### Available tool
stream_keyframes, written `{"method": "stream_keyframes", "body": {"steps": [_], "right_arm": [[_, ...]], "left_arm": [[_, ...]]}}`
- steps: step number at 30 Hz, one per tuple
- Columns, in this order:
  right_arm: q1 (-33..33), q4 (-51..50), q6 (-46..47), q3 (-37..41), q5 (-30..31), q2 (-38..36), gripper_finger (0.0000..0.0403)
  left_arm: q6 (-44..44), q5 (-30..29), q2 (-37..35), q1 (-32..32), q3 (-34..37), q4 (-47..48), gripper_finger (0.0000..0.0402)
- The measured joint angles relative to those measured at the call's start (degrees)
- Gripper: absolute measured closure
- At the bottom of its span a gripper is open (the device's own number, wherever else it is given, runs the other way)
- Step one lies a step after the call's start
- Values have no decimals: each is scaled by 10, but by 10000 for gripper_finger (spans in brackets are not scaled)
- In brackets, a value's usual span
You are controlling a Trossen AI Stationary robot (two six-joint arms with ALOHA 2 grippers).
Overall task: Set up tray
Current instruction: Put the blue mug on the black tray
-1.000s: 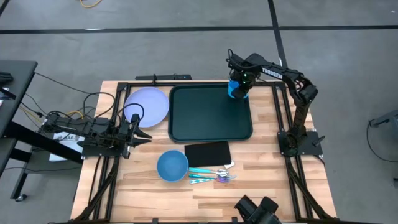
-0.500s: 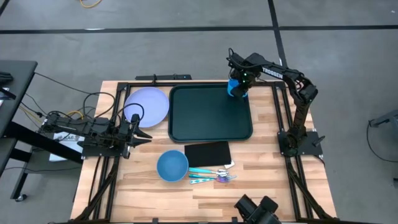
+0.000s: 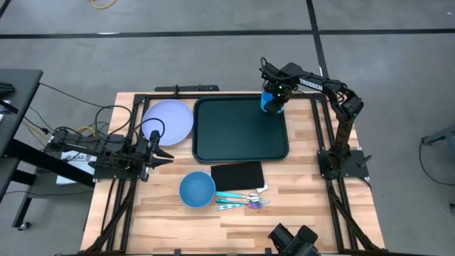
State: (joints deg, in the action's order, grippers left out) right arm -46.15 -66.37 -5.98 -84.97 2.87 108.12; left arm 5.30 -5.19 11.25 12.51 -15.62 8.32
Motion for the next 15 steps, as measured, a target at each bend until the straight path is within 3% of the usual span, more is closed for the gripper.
{"method": "stream_keyframes", "body": {"steps": [15], "right_arm": [[0, 0, 0, 0, -15, 0, 337]], "left_arm": [[0, 0, 0, 0, 0, 0, 350]]}}
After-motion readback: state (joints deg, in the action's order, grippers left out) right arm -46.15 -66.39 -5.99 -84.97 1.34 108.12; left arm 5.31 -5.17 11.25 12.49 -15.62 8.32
